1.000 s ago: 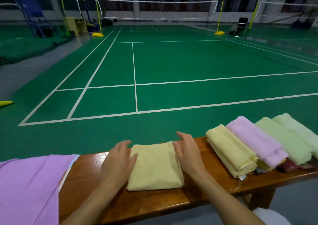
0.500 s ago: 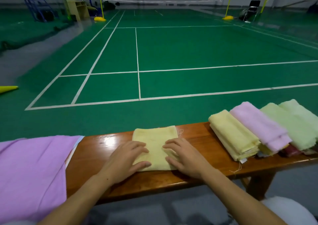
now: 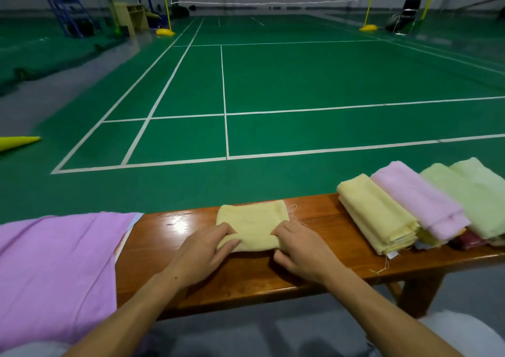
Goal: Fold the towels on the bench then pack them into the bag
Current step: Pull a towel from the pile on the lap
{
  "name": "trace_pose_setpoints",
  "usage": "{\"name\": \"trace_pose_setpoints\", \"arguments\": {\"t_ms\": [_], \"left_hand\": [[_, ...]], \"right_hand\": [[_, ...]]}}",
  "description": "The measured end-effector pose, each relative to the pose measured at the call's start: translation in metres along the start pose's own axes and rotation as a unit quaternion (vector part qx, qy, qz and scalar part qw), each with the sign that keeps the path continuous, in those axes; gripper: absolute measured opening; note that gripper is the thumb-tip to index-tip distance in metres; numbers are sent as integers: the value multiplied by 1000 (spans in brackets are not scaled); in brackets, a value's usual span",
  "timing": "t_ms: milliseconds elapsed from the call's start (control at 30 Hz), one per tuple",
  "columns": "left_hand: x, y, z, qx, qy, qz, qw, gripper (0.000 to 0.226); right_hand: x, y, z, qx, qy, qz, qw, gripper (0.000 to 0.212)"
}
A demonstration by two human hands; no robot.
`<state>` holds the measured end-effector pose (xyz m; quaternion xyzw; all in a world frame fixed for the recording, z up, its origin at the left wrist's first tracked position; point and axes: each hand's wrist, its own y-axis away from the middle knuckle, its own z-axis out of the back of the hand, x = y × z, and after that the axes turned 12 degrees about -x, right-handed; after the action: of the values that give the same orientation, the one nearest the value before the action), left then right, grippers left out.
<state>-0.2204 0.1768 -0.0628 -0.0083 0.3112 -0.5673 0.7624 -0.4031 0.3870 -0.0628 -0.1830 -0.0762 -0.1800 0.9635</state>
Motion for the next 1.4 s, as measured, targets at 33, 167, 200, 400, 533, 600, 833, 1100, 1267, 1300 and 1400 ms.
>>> {"name": "trace_pose_setpoints", "arguments": {"t_ms": [33, 167, 200, 400, 533, 600, 833, 1100, 1267, 1300, 1400], "left_hand": [[-1, 1, 2, -4, 16, 15, 1000, 39], [-2, 5, 1, 21, -14, -8, 1000, 55], [-2, 5, 0, 10, -14, -13, 1000, 50], [-3, -5, 0, -87, 181, 91, 975, 15], [3, -17, -14, -108, 163, 196, 961, 32], [4, -22, -15, -101, -10, 163, 981, 42], [-7, -8, -33, 58, -150, 14, 987, 70], [-3, -8, -15, 68, -162, 38, 984, 63], [-4, -14, -4, 59, -146, 154, 975, 65], [-3, -16, -2, 52, -141, 183, 972, 65], [-9, -18, 3, 40, -152, 219, 963, 52]], "right_hand": [[0, 0, 3, -11, -22, -30, 999, 36], [-3, 2, 7, -16, -100, -104, 989, 30], [-5, 2, 7, -14, -124, -114, 986, 29], [-15, -2, 9, -79, -279, -212, 933, 29], [-20, -13, -2, -81, -254, -267, 926, 45], [-26, -18, -6, -80, -145, -271, 948, 51], [-1, -16, -20, 18, -11, -16, 1000, 62], [-12, -7, -11, 90, 27, -57, 994, 65], [-8, -10, -4, 76, 50, -52, 995, 63], [-7, -11, -4, 73, 51, -52, 995, 63], [-4, -11, -9, 68, 55, -60, 994, 67]]}}
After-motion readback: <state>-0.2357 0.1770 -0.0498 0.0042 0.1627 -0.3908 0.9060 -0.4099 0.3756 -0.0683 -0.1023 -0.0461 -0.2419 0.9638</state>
